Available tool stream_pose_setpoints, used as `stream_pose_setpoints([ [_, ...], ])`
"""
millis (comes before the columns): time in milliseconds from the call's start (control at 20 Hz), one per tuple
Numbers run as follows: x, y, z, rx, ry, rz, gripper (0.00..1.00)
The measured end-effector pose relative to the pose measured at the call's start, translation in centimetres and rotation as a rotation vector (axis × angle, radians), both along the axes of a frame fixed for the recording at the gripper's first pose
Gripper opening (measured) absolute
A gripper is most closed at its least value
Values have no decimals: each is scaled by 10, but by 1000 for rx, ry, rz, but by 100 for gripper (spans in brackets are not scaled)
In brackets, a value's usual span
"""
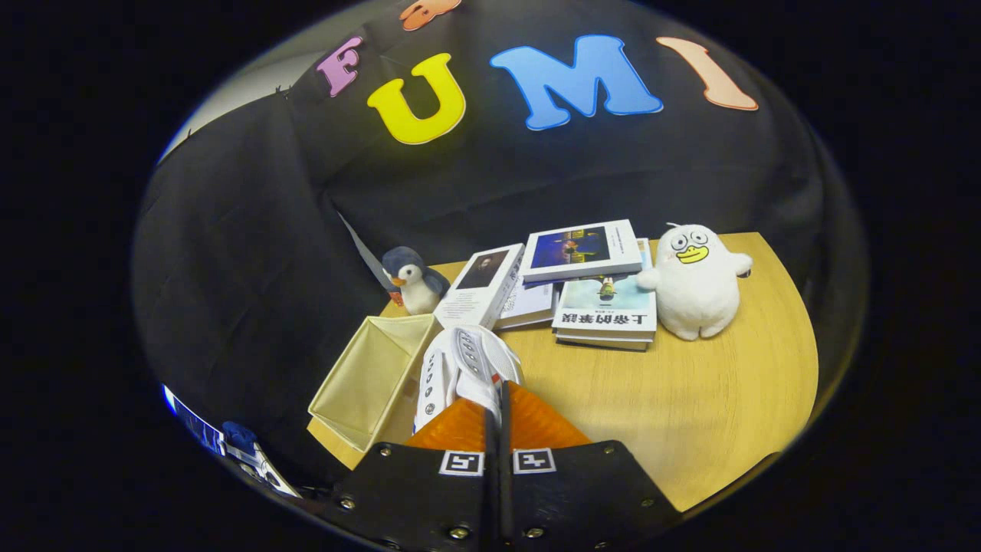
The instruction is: Open the storage box then place both shoes into the box .Put the left shoe in first, then the right shoe, with the right side of both shoes facing outward in a uniform manner.
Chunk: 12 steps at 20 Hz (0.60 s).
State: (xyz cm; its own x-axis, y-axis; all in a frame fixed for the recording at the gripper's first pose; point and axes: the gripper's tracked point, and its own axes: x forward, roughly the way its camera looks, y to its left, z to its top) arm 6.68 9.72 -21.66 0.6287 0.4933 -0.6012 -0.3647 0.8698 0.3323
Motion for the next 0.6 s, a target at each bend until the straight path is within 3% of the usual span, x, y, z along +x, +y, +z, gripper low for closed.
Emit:
stream_pose_setpoints([
  [400, 7, 116, 26, 15, -26, 139, 0],
  [600, 7, 168, 18, 5, -12, 167, 0],
])
